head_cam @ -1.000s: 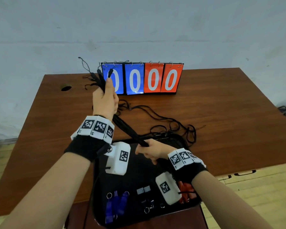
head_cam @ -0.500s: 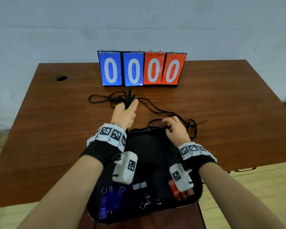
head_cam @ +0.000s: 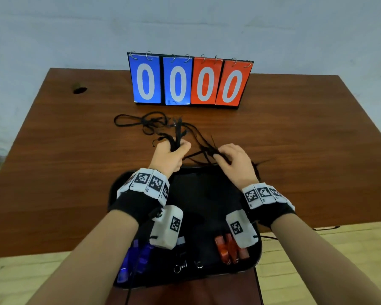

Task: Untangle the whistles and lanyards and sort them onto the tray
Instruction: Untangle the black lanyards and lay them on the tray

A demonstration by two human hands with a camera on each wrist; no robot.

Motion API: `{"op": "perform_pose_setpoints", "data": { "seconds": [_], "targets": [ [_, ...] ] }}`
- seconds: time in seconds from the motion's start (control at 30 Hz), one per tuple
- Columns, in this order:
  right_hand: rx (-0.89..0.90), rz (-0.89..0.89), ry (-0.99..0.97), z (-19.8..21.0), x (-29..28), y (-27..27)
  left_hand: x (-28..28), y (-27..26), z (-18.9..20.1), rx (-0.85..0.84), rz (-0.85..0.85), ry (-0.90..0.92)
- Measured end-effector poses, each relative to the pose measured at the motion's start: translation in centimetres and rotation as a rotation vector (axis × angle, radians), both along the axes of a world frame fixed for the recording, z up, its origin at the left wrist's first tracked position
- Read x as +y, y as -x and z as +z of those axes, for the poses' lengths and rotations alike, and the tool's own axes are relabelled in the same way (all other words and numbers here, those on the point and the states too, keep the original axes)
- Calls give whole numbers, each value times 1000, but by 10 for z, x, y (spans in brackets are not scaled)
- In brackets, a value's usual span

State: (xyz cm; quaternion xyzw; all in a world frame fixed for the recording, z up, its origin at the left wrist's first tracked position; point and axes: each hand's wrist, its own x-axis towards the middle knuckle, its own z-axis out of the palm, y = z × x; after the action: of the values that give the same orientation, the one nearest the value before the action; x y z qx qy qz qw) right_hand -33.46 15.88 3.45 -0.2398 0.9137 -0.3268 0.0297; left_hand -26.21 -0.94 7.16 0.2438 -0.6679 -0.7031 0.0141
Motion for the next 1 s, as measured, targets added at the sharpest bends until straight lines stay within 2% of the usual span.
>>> {"op": "perform_pose_setpoints", "data": {
  "seconds": [0.07, 0.17, 0.4, 0.53, 0.67, 0.8, 0.93, 1.0],
  "targets": [
    [-153, 2, 199, 23, -7, -4, 7, 0, 1, 31, -19, 0],
    [-213, 56, 371, 48, -16, -9, 19, 1, 11, 70, -31, -7],
    [-238, 164, 337, 66, -15, -8, 31, 5, 34, 213, 33, 214],
    [-311, 153, 412, 67, -13, -10, 30, 8, 34, 180, 74, 237],
    [-329, 152, 466, 68, -10, -8, 31, 8, 36, 139, 10, 190],
    [-229, 5, 528, 72, -6, 2, 25, 14, 46, 137, 62, 210],
    [-145, -232, 736, 91, 6, 17, 9, 22, 58, 105, 203, 220],
    [-132, -221, 762, 100, 6, 18, 5, 22, 60, 112, 211, 213]
  ]
}}
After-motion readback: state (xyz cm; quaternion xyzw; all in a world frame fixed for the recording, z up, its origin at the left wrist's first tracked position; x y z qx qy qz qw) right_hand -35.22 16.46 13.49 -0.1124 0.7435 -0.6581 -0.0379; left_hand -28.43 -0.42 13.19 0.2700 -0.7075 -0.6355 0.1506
